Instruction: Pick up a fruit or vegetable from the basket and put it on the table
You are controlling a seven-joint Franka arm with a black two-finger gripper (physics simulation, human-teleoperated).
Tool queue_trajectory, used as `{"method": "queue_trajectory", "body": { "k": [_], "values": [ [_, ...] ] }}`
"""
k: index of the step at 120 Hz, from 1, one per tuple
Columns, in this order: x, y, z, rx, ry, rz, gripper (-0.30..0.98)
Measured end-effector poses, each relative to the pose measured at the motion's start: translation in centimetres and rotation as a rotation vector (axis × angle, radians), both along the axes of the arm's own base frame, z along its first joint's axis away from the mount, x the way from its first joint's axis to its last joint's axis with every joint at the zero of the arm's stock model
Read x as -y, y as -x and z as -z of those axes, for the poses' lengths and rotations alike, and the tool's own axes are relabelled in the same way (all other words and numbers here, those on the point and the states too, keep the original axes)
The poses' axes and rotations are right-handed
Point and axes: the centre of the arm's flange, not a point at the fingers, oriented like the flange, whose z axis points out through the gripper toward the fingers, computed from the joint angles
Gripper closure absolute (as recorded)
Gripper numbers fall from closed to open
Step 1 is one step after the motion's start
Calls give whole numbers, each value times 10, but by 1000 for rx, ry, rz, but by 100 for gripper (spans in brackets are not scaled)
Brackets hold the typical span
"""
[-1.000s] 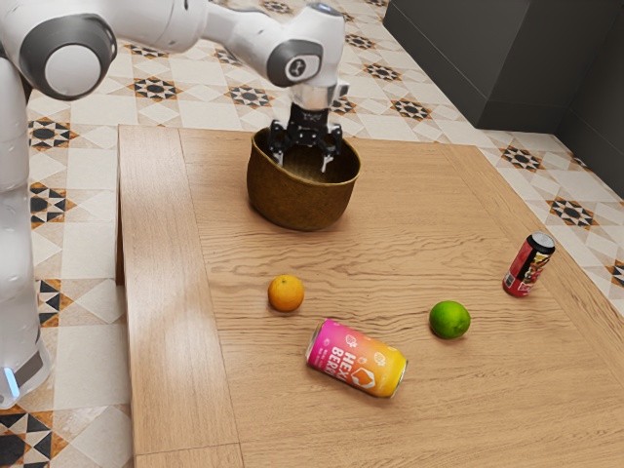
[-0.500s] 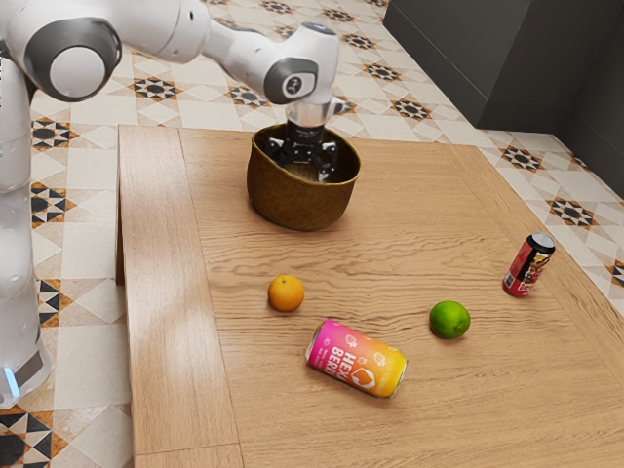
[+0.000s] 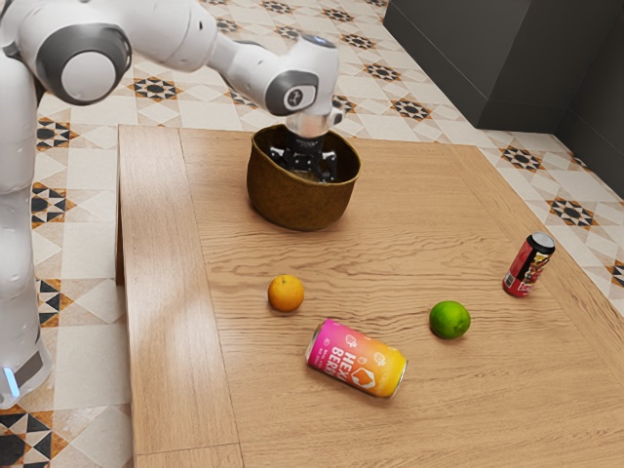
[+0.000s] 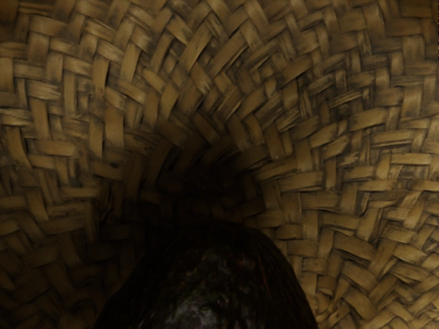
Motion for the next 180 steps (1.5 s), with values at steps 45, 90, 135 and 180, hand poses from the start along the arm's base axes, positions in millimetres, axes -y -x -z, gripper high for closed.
{"method": "queue_trajectory", "body": {
  "k": [45, 90, 135, 180],
  "values": [
    [-1, -2, 12, 1, 6, 12, 24],
    [-3, 8, -28, 47, 1, 50, 39],
    [-15, 57, -132, 157, -26, 66, 39],
    [89, 53, -182, 163, -71, 285, 39]
  ]
}}
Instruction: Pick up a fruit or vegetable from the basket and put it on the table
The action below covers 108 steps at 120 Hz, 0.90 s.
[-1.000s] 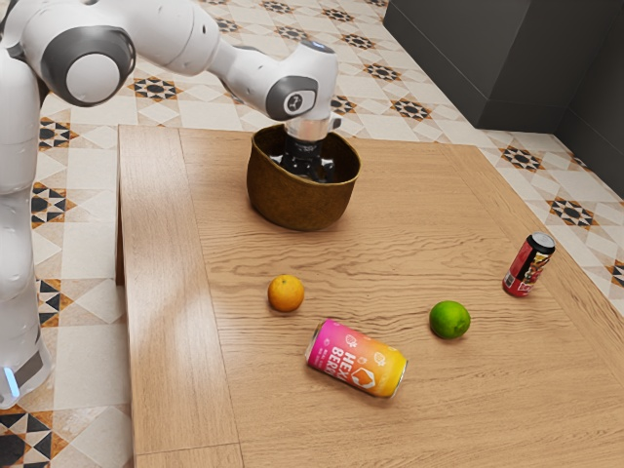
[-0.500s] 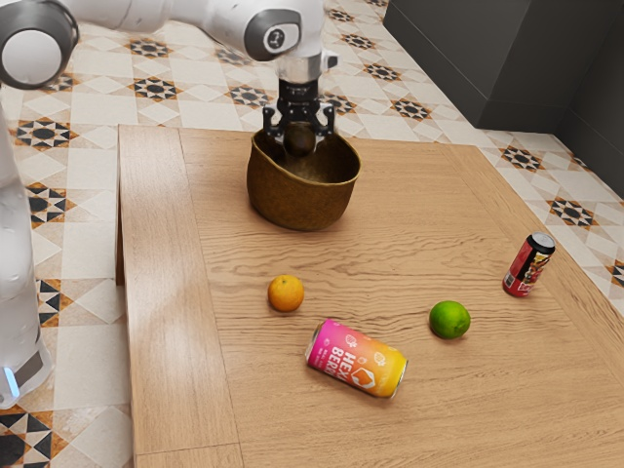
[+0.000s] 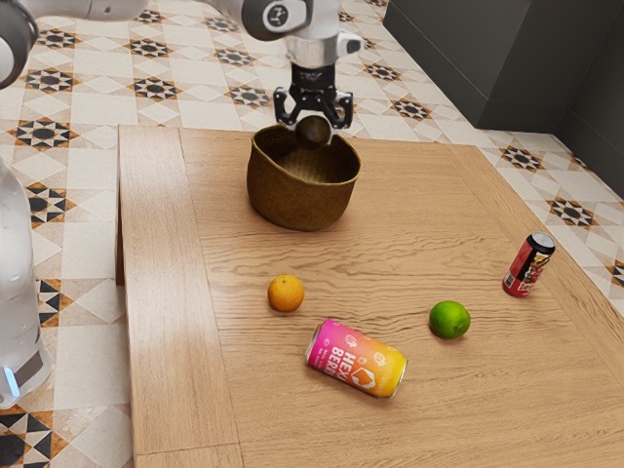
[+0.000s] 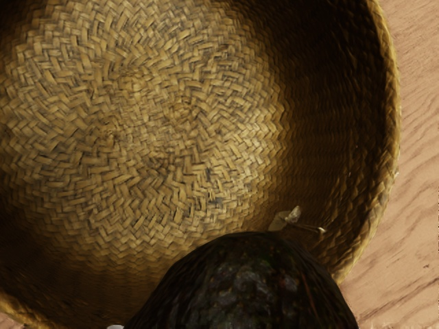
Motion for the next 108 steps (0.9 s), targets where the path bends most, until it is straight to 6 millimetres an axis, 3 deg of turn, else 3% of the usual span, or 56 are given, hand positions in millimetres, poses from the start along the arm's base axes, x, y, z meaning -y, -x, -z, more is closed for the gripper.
{"method": "queue_trajectory", "body": {
  "k": [4, 9, 25, 40, 65, 76, 89, 108],
  "values": [
    [-3, -1, -8, 11, -9, -2, 40],
    [-21, -3, -16, 20, -20, -28, 39],
    [-117, -4, -24, 11, -59, -177, 39],
    [-188, -10, -15, -12, -75, -281, 39],
    [-277, 38, -7, -28, -45, -428, 39],
    [-292, 52, -1, -38, -34, -450, 39],
    [-284, 52, 20, -62, -11, -424, 39],
    [-271, 41, 34, -67, 9, -384, 39]
  ]
}}
